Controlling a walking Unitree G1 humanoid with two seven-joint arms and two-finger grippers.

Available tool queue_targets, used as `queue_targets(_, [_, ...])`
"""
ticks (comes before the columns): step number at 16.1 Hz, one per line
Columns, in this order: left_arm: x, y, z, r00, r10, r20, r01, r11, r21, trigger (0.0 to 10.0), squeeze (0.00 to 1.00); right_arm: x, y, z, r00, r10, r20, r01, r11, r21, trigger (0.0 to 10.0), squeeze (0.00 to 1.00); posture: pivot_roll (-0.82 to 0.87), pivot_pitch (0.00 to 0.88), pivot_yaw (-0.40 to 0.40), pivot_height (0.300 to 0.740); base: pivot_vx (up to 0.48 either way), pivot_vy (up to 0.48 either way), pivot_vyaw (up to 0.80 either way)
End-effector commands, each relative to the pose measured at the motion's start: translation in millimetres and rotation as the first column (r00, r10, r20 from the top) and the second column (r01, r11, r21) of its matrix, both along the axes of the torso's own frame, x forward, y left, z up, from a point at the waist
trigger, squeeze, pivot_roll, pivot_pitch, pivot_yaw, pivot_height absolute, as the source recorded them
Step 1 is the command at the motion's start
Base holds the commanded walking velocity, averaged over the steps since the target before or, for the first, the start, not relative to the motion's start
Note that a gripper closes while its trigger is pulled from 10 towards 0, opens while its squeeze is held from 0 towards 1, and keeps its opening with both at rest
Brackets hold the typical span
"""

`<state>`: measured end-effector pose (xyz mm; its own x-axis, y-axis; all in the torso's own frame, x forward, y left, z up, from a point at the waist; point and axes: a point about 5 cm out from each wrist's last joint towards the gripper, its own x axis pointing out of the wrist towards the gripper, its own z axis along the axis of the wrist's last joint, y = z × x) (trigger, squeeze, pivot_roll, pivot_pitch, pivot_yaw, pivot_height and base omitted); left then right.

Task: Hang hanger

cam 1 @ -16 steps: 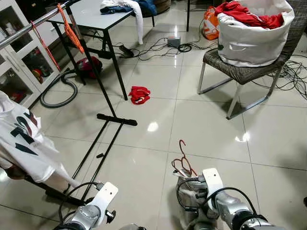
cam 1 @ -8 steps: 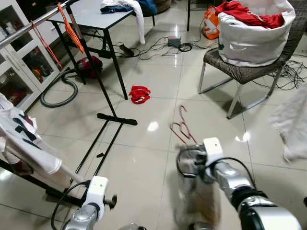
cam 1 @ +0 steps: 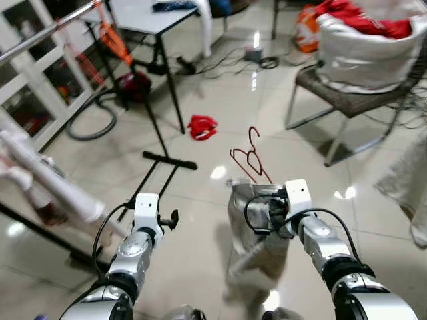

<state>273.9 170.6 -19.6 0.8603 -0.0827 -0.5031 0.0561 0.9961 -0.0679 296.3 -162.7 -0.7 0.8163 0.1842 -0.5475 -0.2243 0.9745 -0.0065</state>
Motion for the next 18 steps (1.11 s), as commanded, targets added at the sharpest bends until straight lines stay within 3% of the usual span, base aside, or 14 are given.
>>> queue_targets(1, [2.8,4.0,3.1,1.000,0.008,0.013,-0.008,1.000,0.005,10.0,0.00,8.0,7.2,9.7,0.998,0.009,0.057,-0.010,1.000,0.027,10.0,0.00,-0.17,0.000,0.120,0.740,0.000,0.000,0.00])
queue_targets(9, [2.8,4.0,3.1,1.000,0.008,0.013,-0.008,1.000,0.005,10.0,0.00,8.0,7.2,9.7,0.998,0.009,0.057,-0.010,1.000,0.027,10.0,0.00,-0.17,0.000,0.120,0.740,0.000,0.000,0.00])
queue_targets(10, [38.2,1.9,55.5,0.953,-0.042,0.299,0.053,0.998,-0.028,10.0,0.00,33.9,-13.2,77.4,0.958,0.106,0.267,-0.140,0.984,0.110,10.0,0.00,-0.15,0.000,0.109,0.740,0.000,0.000,0.00])
queue_targets(11, [47.1,3.2,84.5,0.890,-0.090,0.448,0.106,0.994,-0.010,10.0,0.00,38.9,-22.4,126.6,0.896,0.200,0.397,-0.267,0.956,0.120,10.0,0.00,-0.15,0.000,0.106,0.740,0.000,0.000,0.00])
queue_targets(12, [48.7,4.6,105.3,0.831,-0.120,0.543,0.138,0.990,0.007,10.0,0.00,34.7,-25.7,157.5,0.839,0.262,0.478,-0.347,0.933,0.098,10.0,0.00,-0.15,0.000,0.104,0.740,0.000,0.000,0.00])
queue_targets(13, [44.3,5.6,118.5,0.791,-0.124,0.599,0.152,0.988,0.004,10.0,0.00,28.9,-27.2,167.3,0.826,0.242,0.510,-0.336,0.937,0.099,10.0,0.00,-0.15,0.000,0.102,0.740,0.000,0.000,0.00])
queue_targets(16, [37.6,-7.3,131.8,0.768,-0.079,0.636,0.151,0.987,-0.059,10.0,0.00,21.4,-16.7,142.5,0.868,0.042,0.495,-0.169,0.962,0.216,10.0,0.00,-0.14,0.000,0.091,0.740,0.000,0.000,0.00])
queue_targets(17, [36.3,-13.9,136.8,0.762,-0.070,0.644,0.161,0.983,-0.084,10.0,0.00,15.2,-7.8,136.1,0.872,0.037,0.489,-0.170,0.958,0.232,10.0,0.00,-0.14,0.000,0.091,0.740,0.000,0.000,0.00])
queue_targets(18, [28.8,-23.0,142.6,0.756,-0.110,0.645,0.202,0.977,-0.070,10.0,0.00,-1.3,5.8,133.5,0.880,0.144,0.453,-0.277,0.930,0.243,10.0,0.00,-0.14,0.000,0.090,0.740,0.000,0.000,0.00])
